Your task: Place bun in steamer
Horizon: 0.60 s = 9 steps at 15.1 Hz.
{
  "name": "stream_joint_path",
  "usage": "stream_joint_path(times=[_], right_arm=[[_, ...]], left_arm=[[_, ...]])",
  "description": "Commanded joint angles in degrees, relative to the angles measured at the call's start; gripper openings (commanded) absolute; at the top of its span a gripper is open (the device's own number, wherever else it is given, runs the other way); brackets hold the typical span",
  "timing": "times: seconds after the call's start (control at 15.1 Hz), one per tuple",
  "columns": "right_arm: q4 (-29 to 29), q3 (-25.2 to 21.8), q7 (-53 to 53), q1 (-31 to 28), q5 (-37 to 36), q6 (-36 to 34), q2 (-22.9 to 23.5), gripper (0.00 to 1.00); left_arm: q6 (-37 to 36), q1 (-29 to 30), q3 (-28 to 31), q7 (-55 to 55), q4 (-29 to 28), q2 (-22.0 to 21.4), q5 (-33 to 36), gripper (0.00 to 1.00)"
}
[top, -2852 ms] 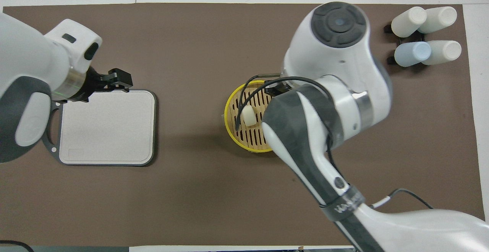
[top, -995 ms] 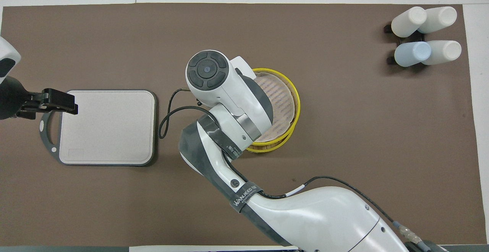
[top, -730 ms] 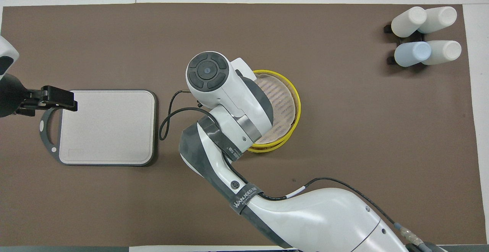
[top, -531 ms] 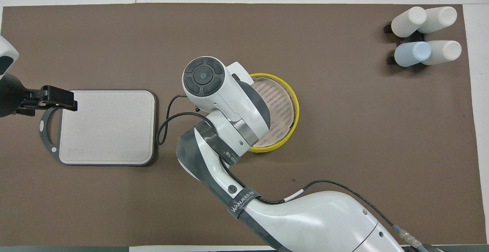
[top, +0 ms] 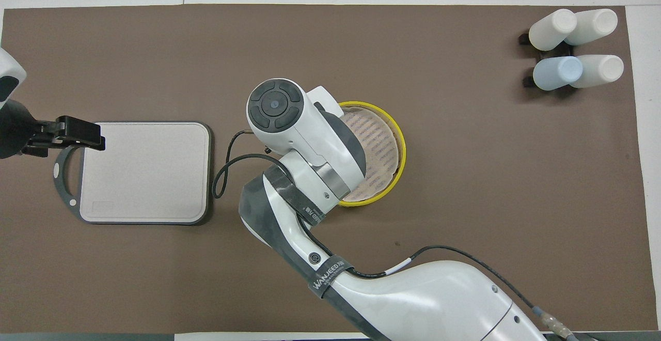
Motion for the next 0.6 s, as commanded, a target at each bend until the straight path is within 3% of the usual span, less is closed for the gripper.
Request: stream_joint_path(times=[0.0,0.2,0.33,0.53], right_arm=[[-2.7,0.1,1.6,-0.1,0.4,-1.2,-2.3,0.0],[-2.8,0.1,1.8,-0.1,0.4,-1.1,-2.3,0.0],[-2.8,0.1,2.8,-0.1,0.4,-1.1,-2.3,0.05],[-2.9,0.1,3.5,-0.1,0.4,-1.0,-2.3,0.35]], left_arm=[[0.9,-0.6,0.8,0.9,-0.9,-1.0,-0.7,1.0],[1.0,-0.6,0.8,0.8,-0.9,-1.0,-0.6,1.0],[1.0,-0.6,0.8,0.8,-0.9,-1.0,-0.7,1.0],[1.0,-0.7,0.8,0.8,-0.9,-1.0,-0.7,1.0]])
